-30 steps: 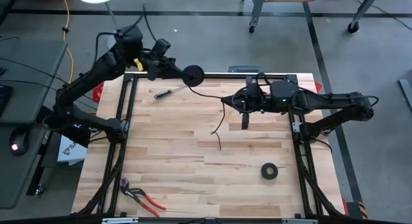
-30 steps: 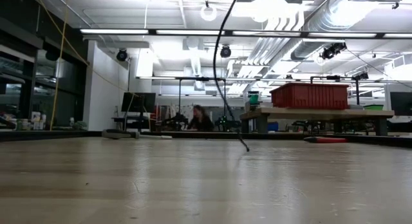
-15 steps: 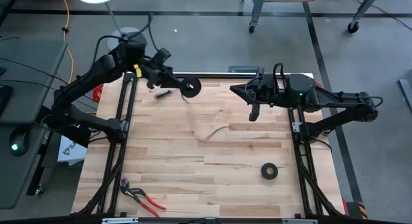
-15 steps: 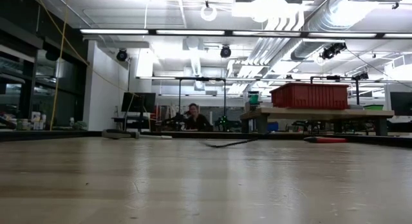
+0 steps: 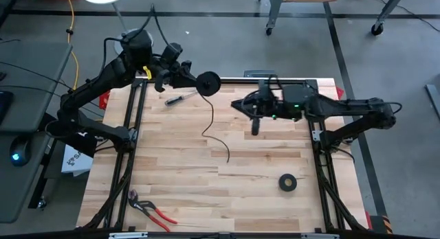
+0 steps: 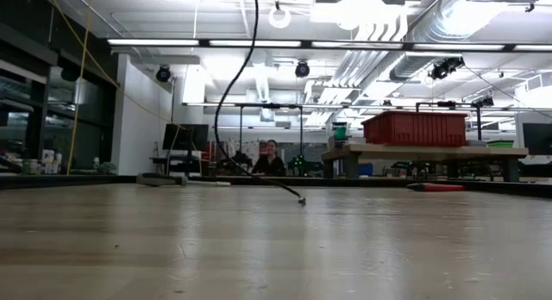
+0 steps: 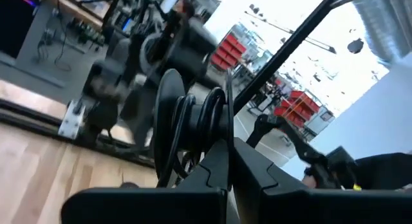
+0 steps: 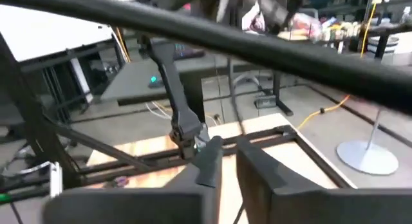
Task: Coil cords
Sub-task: Coil the black wire on the black spool
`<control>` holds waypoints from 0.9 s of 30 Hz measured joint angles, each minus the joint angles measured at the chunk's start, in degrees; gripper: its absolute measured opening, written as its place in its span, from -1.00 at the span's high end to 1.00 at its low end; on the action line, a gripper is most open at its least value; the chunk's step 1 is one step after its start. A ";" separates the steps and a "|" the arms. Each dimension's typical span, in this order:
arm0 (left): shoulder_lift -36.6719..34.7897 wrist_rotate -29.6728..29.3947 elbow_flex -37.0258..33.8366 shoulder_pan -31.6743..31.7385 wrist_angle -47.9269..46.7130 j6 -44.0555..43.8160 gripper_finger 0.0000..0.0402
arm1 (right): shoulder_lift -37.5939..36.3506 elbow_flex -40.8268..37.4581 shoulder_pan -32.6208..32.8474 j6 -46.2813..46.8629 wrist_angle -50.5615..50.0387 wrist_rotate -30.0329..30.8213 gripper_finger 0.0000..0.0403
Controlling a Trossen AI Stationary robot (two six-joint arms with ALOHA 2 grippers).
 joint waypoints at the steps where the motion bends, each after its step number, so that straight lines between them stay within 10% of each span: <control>1: 0.00 0.01 0.00 0.00 0.62 -0.01 1.00 | 1.31 0.00 -0.09 -0.17 1.33 -0.09 0.73; 10: -0.07 -0.51 0.00 0.00 1.59 1.66 1.00 | 11.89 0.00 0.17 -5.44 19.57 3.87 0.10; 18: -0.22 -1.27 0.00 0.04 2.03 0.89 1.00 | 12.26 -0.01 -0.56 -6.04 18.46 11.81 0.04; 27: -0.22 -1.31 -0.02 0.07 6.96 0.85 1.00 | 14.33 0.00 -2.09 -3.07 18.25 6.14 0.04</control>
